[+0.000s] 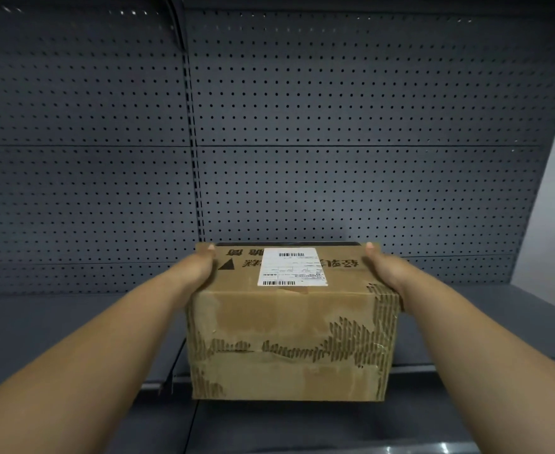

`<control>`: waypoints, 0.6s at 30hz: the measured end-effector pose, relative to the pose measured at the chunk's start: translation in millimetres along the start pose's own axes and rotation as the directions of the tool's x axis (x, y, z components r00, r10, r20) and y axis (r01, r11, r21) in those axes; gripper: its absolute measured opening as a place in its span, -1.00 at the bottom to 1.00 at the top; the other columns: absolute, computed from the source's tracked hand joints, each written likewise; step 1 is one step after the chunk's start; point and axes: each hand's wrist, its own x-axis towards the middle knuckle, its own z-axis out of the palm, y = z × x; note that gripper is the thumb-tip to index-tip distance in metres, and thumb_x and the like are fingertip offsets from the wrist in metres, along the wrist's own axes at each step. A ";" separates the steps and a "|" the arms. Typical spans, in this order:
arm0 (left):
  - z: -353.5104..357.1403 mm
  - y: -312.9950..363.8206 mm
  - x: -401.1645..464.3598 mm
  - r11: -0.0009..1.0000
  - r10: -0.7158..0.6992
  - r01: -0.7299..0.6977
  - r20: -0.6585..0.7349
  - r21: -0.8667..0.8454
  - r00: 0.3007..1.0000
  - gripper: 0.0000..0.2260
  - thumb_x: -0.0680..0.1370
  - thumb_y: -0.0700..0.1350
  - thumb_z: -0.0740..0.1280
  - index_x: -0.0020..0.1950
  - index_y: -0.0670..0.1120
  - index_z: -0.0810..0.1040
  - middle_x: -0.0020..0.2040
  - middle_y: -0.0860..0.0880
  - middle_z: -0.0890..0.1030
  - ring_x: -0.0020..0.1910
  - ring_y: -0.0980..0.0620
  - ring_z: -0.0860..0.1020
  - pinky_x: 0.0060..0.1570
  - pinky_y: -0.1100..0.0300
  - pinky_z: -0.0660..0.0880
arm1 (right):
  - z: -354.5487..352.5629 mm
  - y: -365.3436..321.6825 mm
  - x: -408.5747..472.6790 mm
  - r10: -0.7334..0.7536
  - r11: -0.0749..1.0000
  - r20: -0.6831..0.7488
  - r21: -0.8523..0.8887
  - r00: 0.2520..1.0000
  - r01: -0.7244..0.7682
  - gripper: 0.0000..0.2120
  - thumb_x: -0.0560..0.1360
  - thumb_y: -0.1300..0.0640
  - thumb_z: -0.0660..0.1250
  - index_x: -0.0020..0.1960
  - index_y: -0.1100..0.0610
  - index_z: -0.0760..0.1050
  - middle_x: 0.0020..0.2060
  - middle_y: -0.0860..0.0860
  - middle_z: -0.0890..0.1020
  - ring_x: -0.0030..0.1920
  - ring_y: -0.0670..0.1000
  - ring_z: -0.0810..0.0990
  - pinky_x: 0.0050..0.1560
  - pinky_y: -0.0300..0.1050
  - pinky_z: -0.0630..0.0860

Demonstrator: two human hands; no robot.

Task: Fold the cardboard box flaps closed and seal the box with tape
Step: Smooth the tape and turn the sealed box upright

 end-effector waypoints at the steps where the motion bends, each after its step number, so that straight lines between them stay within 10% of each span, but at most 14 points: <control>1: -1.2 -1.7 -0.5 0.999 0.000 0.001 0.027 -0.042 1.000 -0.49 0.62 0.16 0.00 0.26 -0.22 0.43 0.10 -0.17 0.53 0.12 -0.13 0.47 0.26 0.03 0.29 | -0.6 3.6 2.4 -0.005 1.000 0.021 0.023 1.000 0.005 0.04 0.24 -0.60 -0.01 0.31 0.24 0.38 0.16 0.15 0.55 0.09 0.16 0.56 0.24 0.09 0.45; 6: -4.3 -6.1 -7.6 0.970 0.025 -0.007 0.071 -0.243 0.997 -0.59 0.60 0.14 0.07 -0.03 -0.15 0.54 -0.19 -0.13 0.60 -0.21 -0.09 0.56 -0.15 0.12 0.45 | 0.4 8.1 -12.5 -0.083 0.990 0.025 0.120 0.996 0.080 -0.46 0.55 -0.24 0.09 0.10 0.23 0.48 -0.08 0.19 0.64 -0.08 0.19 0.64 0.11 0.14 0.56; 10: -9.8 -4.0 -7.3 0.959 0.179 -0.184 -0.042 -0.214 0.983 -0.56 0.60 0.19 -0.01 0.23 -0.08 0.42 0.07 -0.11 0.57 0.05 -0.13 0.54 0.15 -0.02 0.44 | 6.2 10.5 -26.6 -0.301 0.950 -0.064 0.061 0.951 0.305 -0.53 0.61 -0.15 -0.02 0.24 0.15 0.43 -0.04 0.07 0.60 -0.01 0.13 0.57 0.06 0.04 0.49; 18: -13.1 -24.6 -8.6 0.925 0.321 -0.351 -0.196 -0.148 0.927 -0.59 0.57 0.17 0.11 0.33 0.00 0.19 0.11 0.03 0.45 0.07 -0.03 0.44 0.05 0.05 0.37 | 25.1 25.9 -21.3 -0.502 0.863 -0.011 0.052 0.865 0.502 -0.49 0.60 -0.02 0.12 0.49 -0.07 0.04 0.15 -0.08 0.46 0.15 -0.01 0.46 0.21 0.05 0.42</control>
